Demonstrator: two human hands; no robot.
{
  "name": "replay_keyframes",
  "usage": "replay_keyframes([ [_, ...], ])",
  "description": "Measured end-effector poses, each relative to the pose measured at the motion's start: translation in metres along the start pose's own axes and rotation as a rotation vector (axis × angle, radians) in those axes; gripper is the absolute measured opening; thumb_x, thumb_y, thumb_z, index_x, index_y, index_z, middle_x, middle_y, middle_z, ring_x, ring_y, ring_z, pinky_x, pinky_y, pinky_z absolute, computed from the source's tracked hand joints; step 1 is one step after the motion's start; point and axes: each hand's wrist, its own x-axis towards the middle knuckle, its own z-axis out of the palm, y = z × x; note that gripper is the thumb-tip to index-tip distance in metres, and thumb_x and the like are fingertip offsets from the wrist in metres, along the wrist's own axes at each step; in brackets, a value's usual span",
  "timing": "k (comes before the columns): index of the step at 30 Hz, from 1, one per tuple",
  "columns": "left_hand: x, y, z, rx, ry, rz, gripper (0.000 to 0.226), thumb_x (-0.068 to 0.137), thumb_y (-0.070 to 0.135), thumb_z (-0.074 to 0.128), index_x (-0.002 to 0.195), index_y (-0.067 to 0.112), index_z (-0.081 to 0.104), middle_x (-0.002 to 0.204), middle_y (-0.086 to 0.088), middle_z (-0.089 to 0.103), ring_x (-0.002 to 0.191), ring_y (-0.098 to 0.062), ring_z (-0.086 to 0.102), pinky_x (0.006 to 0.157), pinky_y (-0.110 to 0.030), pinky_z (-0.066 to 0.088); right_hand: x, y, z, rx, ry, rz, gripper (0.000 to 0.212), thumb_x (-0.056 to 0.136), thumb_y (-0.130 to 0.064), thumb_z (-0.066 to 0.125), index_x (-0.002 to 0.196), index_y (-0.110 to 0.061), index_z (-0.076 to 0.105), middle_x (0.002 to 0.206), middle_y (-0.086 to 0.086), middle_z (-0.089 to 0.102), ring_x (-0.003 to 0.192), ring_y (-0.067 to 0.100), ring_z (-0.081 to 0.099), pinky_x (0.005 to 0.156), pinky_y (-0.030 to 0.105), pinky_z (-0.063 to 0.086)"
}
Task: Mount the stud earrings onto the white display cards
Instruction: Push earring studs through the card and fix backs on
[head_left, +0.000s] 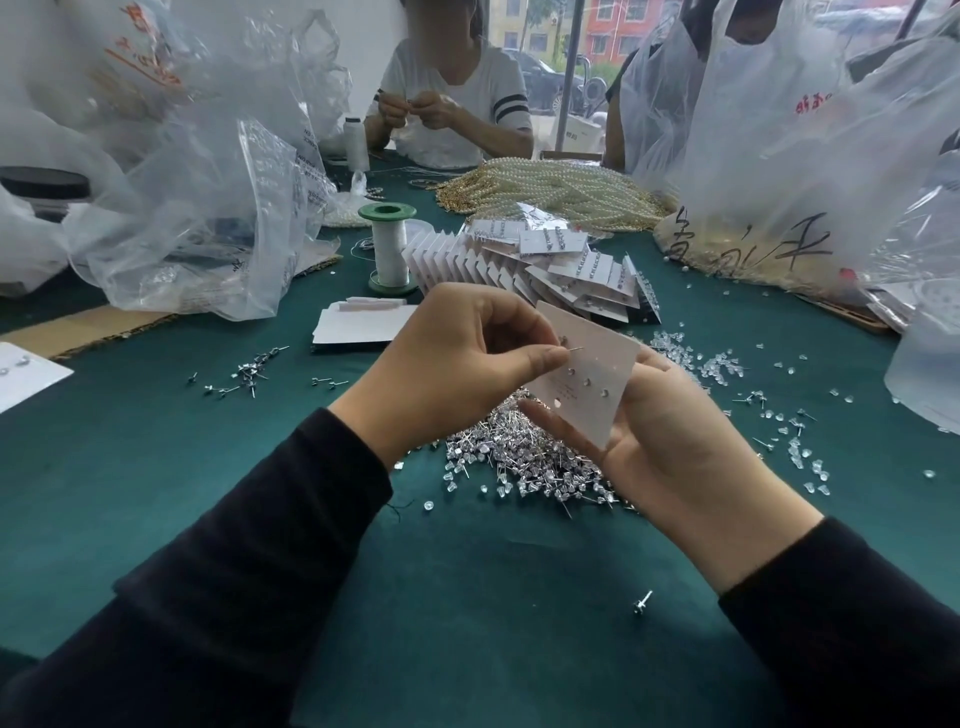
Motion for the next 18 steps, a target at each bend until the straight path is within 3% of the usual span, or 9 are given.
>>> replay_keyframes([
  [3,0.0,0.0,0.0,0.015,-0.018,-0.017,0.004,0.076,0.01,0.071,0.079,0.009,0.069,0.08,-0.012,0.071,0.072,-0.025,0.067,0.07,-0.035,0.056,0.0,0.002,-0.001,-0.084,0.026,-0.066,0.019,0.083,0.009,0.054,0.078,-0.007,0.064,0.086,0.014,0.061,0.079,0.024,0.063,0.06,0.038,0.059],
  [7,-0.001,0.001,0.0,0.022,-0.041,-0.022,0.003,0.076,0.012,0.071,0.075,0.014,0.069,0.069,0.0,0.069,0.06,-0.005,0.061,0.056,-0.017,0.051,0.0,0.003,-0.002,-0.156,0.046,-0.16,0.016,0.084,0.002,0.059,0.075,-0.01,0.063,0.077,0.009,0.062,0.067,0.015,0.066,0.06,0.032,0.058],
  [9,-0.001,0.001,0.0,-0.026,-0.05,-0.052,0.004,0.073,0.016,0.073,0.073,0.015,0.069,0.062,0.007,0.066,0.054,-0.001,0.057,0.052,-0.013,0.046,0.001,0.005,-0.003,-0.33,0.081,-0.294,0.013,0.085,-0.006,0.062,0.074,-0.012,0.063,0.075,0.007,0.063,0.069,0.018,0.066,0.064,0.033,0.058],
  [11,-0.001,-0.001,0.001,-0.155,-0.05,-0.14,0.014,0.064,0.023,0.073,0.071,0.012,0.07,0.057,0.005,0.064,0.05,-0.004,0.054,0.049,-0.015,0.045,0.002,0.008,-0.003,-0.596,0.131,-0.492,0.009,0.086,-0.012,0.063,0.077,-0.014,0.064,0.076,0.008,0.065,0.077,0.025,0.066,0.072,0.043,0.057],
  [13,0.0,-0.003,0.001,-0.438,-0.073,-0.32,0.017,0.06,0.02,0.07,0.069,0.005,0.07,0.055,0.0,0.065,0.049,-0.006,0.057,0.049,-0.016,0.049,0.002,0.012,-0.004,-0.825,0.189,-0.69,0.005,0.086,-0.014,0.063,0.081,-0.016,0.063,0.082,0.005,0.065,0.084,0.019,0.063,0.079,0.038,0.053],
  [15,0.001,-0.003,0.001,-0.689,-0.144,-0.468,0.021,0.065,0.018,0.067,0.075,0.001,0.07,0.063,-0.005,0.068,0.056,-0.009,0.064,0.051,-0.018,0.052,0.002,0.014,-0.005,-0.968,0.257,-0.86,0.004,0.085,-0.012,0.062,0.085,-0.016,0.062,0.088,0.002,0.062,0.085,0.003,0.057,0.076,0.023,0.049],
  [18,0.002,-0.003,-0.001,-0.816,-0.228,-0.553,0.031,0.068,0.025,0.068,0.088,0.001,0.068,0.077,-0.008,0.069,0.067,-0.013,0.067,0.057,-0.021,0.055,0.002,0.015,-0.006,-1.042,0.309,-0.966,0.005,0.085,-0.01,0.061,0.089,-0.01,0.064,0.092,0.002,0.057,0.08,0.002,0.051,0.07,0.031,0.051],
])
